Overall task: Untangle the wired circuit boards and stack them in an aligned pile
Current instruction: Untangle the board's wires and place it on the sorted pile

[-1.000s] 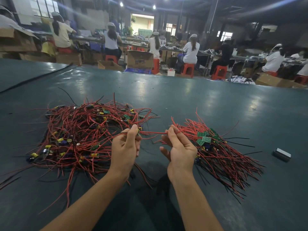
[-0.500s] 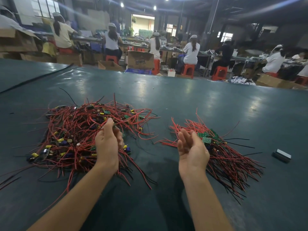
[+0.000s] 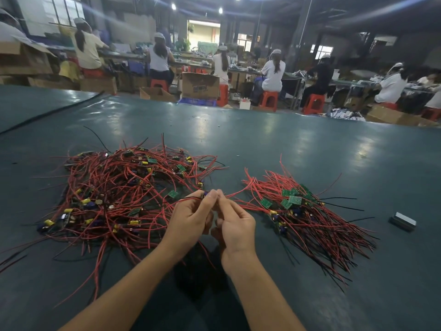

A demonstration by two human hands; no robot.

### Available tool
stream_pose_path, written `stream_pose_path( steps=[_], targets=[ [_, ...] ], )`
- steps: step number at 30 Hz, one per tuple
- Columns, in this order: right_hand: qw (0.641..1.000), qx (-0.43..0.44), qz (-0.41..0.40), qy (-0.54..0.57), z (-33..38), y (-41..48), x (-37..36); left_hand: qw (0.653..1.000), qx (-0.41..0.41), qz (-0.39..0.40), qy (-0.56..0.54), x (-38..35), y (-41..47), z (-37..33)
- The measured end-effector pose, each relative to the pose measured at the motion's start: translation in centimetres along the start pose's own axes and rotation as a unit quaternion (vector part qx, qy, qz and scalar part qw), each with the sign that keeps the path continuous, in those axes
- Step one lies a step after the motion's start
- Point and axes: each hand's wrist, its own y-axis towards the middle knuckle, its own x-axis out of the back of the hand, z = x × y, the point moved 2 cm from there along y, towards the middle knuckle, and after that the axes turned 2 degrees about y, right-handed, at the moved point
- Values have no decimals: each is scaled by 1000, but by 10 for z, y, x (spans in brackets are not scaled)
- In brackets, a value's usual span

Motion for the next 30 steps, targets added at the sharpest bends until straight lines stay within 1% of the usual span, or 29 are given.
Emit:
stream_pose_path(
  steps=[3,5,7,9,13,15,20,23,26,30],
  targets=[
    [1000,-8,-16,21,0,2,0,999,-27,-23,28,0,-1,-1],
    [999,-19,-18,25,0,2,-2,998,-24,-42,27,-1,-1,-3],
    [999,-31,-18,28,1,1,-2,997,-27,-50,49,-1,-2,-4],
    [998,-42,-21,37,3,2,0,994,-45,-48,91,0,-3,-6],
    [998,-35,-55,18,12,8,11,988,-83,-26,126,1,-6,-9],
    [998,-28,-55,15,14,10,14,992,-71,-21,105,0,-7,-10],
    [996,-22,-72,39,21,15,20,998,-23,-57,25,1,-3,-11],
    [996,-8,-92,18,25,19,27,998,-11,-67,-10,1,-3,-10],
    [995,13,-100,2,27,21,30,997,-8,-79,-18,2,-3,-9],
    [992,44,-101,56,32,21,32,995,5,-100,-26,5,-1,-10]
  ],
)
